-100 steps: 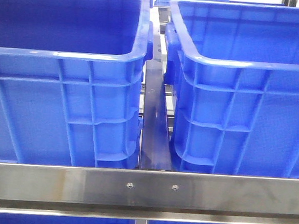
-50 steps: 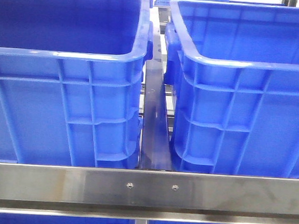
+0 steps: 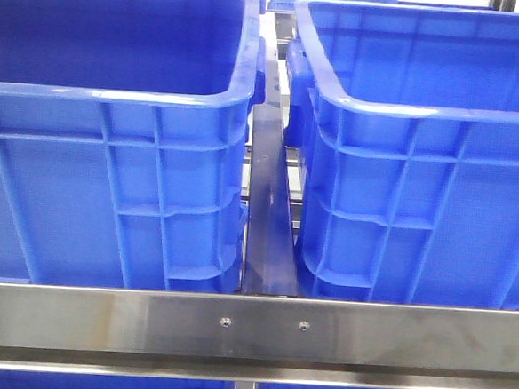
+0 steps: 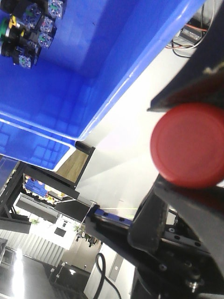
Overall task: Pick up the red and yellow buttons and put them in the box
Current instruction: 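Grasp the red cap with the right gripper and open the left gripper, then carry the red button with the right gripper over the empty crate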
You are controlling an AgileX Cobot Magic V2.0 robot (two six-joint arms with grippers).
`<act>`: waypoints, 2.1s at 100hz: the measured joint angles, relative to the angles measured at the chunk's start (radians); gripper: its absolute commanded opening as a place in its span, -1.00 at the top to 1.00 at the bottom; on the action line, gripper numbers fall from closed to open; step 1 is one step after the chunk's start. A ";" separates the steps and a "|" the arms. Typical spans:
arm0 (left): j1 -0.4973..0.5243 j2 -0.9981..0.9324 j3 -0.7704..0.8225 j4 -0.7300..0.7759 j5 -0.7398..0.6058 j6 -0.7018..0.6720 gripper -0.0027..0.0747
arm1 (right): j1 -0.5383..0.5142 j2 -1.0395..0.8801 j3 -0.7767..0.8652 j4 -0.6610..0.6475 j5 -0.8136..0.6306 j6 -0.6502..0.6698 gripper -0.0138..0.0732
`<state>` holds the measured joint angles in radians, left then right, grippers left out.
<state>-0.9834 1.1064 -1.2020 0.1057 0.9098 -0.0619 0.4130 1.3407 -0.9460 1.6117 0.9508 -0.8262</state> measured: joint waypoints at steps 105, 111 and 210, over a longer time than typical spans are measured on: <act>0.000 -0.012 0.000 0.138 -0.030 -0.123 -0.59 | -0.214 0.000 0.000 0.000 -0.020 -0.026 0.58; 0.007 -0.018 0.000 0.143 -0.040 -0.124 -0.59 | -0.267 0.000 0.000 0.000 0.017 -0.028 0.58; 0.682 -0.395 0.321 0.075 -0.189 -0.151 -0.59 | -0.543 0.000 0.000 -0.010 0.101 -0.030 0.58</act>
<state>-0.3012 0.7116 -0.8806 0.1810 0.7209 -0.2125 -0.1302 1.3407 -0.9460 1.6018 1.0517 -0.8560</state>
